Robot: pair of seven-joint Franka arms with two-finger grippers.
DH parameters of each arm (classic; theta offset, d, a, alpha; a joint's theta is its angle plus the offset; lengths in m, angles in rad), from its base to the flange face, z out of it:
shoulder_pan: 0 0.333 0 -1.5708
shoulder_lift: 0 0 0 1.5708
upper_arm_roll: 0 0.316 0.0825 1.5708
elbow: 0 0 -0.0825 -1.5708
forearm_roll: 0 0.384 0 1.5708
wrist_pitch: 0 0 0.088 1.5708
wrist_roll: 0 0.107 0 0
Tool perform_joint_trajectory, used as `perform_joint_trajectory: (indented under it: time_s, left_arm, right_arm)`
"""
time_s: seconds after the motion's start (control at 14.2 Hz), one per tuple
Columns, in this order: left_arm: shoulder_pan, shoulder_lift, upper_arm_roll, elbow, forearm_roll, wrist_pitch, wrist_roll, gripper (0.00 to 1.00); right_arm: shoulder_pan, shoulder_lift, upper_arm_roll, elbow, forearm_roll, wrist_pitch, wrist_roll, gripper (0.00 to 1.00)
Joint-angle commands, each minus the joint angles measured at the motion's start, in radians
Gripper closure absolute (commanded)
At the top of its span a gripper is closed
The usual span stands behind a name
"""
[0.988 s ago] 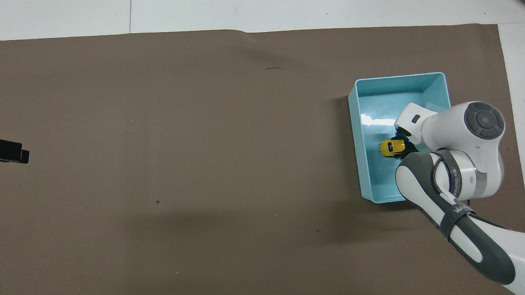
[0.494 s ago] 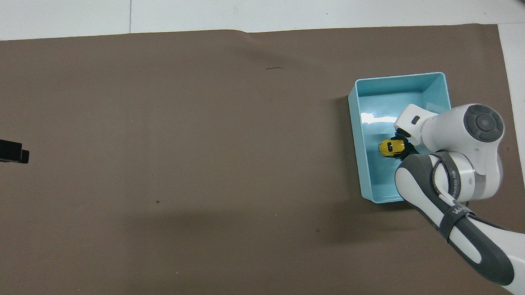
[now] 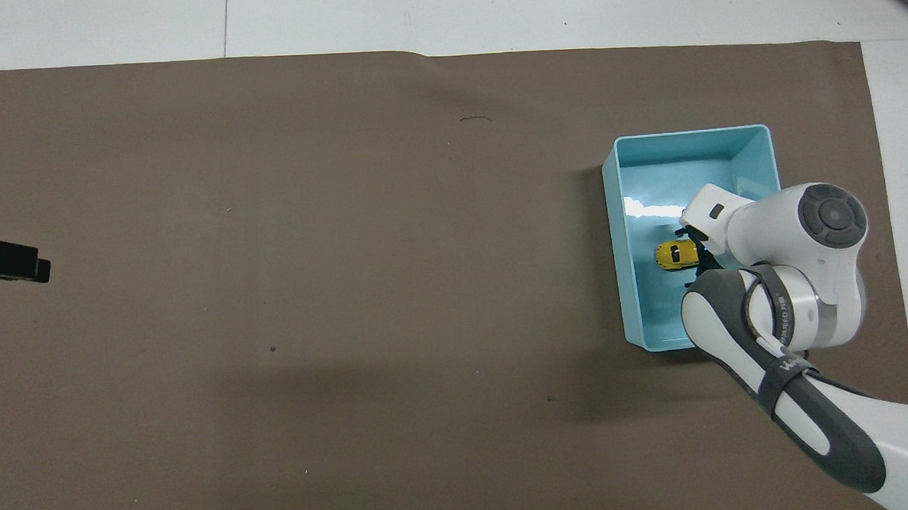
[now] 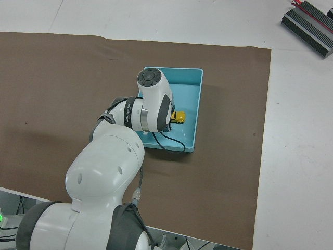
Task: Wind up and store yellow beetle car
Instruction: 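Set the car down inside the bin and open the right gripper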
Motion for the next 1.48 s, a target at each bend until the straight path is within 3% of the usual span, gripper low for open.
perform_joint_trajectory:
  time_s: [0.0, 0.21, 0.85, 1.13, 1.41]
  left_arm:
    - [0.006, -0.018, -0.002, -0.012, 0.001, -0.012, 0.001, 0.0]
    - [0.006, -0.018, -0.002, -0.013, 0.001, -0.012, 0.001, 0.0]
    - [0.006, -0.018, -0.002, -0.013, 0.002, -0.012, 0.001, 0.0]
    - [0.006, -0.018, -0.002, -0.013, 0.001, -0.012, 0.001, 0.0]
    - [0.007, -0.018, -0.002, -0.012, 0.001, -0.012, 0.001, 0.0]
  right_arm:
    - [-0.01, -0.002, 0.007, -0.008, -0.011, 0.013, -0.014, 0.0]
    - [-0.01, -0.001, 0.007, 0.004, -0.011, 0.009, -0.011, 0.0]
    - [-0.007, -0.053, 0.01, 0.113, 0.01, -0.169, -0.011, 0.0]
    - [-0.006, -0.076, 0.01, 0.208, 0.025, -0.298, -0.003, 0.0]
    - [-0.003, -0.081, 0.013, 0.236, 0.027, -0.316, 0.015, 0.0]
